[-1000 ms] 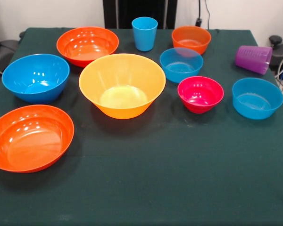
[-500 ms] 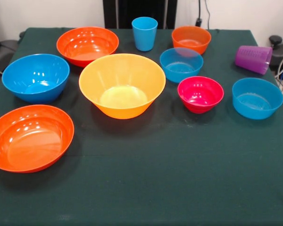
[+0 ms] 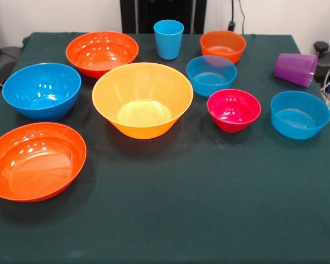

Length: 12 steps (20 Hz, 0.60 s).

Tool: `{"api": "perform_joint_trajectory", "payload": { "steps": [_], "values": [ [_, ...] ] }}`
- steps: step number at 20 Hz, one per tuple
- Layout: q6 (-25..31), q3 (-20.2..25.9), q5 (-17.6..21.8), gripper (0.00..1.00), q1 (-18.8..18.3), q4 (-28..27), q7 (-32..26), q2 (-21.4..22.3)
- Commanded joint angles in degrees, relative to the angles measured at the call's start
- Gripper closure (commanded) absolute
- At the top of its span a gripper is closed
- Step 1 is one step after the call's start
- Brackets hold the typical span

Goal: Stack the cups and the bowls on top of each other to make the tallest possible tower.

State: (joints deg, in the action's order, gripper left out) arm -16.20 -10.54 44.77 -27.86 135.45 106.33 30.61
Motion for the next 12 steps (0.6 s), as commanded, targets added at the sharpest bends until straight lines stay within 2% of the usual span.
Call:
{"api": "perform_joint_trajectory", "payload": {
  "steps": [1,3,6,8,12],
  "values": [
    [1.16,4.56,0.73,0.0,-0.5,-6.64,5.18,-0.83],
    [6.02,8.38,0.5,0.0,-3.21,-5.51,4.37,2.47],
    [10.42,11.38,-0.56,0.0,-4.86,-4.75,2.97,5.92],
    [11.8,12.29,-1.06,0.0,-5.31,-5.29,2.52,6.15],
    [10.7,12.25,-0.63,0.0,-4.85,-7.34,3.11,3.61]
  ]
}}
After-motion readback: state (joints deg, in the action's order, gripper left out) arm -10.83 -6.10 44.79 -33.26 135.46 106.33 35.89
